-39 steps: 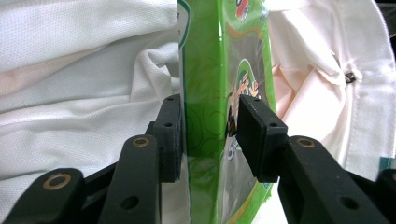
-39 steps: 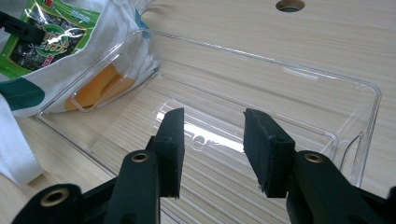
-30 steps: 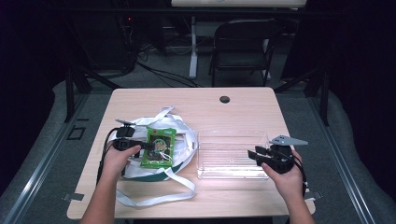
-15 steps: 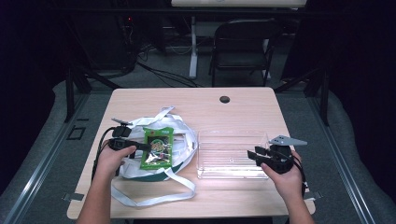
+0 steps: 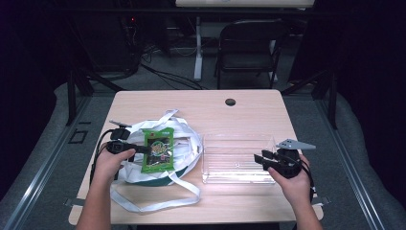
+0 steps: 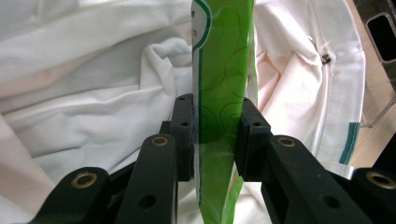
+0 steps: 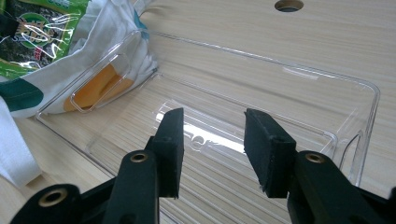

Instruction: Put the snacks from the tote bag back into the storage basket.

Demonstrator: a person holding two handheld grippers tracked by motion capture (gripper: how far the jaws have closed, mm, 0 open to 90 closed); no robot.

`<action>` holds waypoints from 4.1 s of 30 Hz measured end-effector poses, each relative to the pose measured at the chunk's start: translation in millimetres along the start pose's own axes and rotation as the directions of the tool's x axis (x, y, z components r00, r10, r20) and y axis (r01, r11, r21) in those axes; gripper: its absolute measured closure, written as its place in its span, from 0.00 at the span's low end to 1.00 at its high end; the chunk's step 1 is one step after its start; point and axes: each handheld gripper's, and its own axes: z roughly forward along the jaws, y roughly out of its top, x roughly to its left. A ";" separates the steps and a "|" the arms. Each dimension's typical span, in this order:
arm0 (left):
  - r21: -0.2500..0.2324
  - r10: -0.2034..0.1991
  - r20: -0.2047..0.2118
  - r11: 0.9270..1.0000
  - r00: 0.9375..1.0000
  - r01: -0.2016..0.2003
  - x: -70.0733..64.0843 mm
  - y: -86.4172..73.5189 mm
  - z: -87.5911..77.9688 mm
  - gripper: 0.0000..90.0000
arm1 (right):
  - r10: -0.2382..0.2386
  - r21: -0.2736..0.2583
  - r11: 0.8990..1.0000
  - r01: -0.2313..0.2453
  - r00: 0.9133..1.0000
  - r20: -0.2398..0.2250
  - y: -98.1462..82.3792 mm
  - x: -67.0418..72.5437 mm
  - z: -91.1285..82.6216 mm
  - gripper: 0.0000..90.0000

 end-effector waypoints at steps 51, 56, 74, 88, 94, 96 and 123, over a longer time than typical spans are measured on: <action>-0.307 0.279 -0.004 0.914 0.960 -0.267 -46.4 8.5 -29.6 0.81 | -0.123 -0.011 0.992 0.123 0.992 0.023 0.7 5.7 1.8 0.68; -0.325 0.298 0.002 0.903 0.955 -0.281 -53.8 9.0 -26.7 0.81 | -0.142 0.002 0.990 0.142 0.990 0.008 2.1 7.0 3.1 0.70; -0.373 0.380 0.025 0.862 0.925 -0.344 -83.9 11.0 -13.5 0.81 | -0.250 0.064 0.966 0.251 0.968 -0.027 31.2 9.9 1.4 0.73; -0.397 0.437 0.024 0.829 0.899 -0.392 -100.5 10.3 -5.8 0.81 | -0.407 0.127 0.897 0.424 0.903 -0.140 70.9 18.6 -5.3 0.69; -0.395 0.445 0.025 0.827 0.895 -0.400 -104.3 9.8 -1.1 0.81 | -0.444 0.158 0.868 0.471 0.878 -0.177 84.6 25.1 -0.8 0.68; -0.391 0.451 0.026 0.826 0.892 -0.406 -105.7 10.0 0.1 0.81 | -0.455 0.174 0.858 0.483 0.872 -0.179 89.4 28.3 1.9 0.68; -0.406 0.476 0.018 0.807 0.879 -0.429 -114.9 9.4 5.7 0.82 | -0.550 0.306 0.717 0.626 0.778 -0.303 153.8 41.3 17.7 0.72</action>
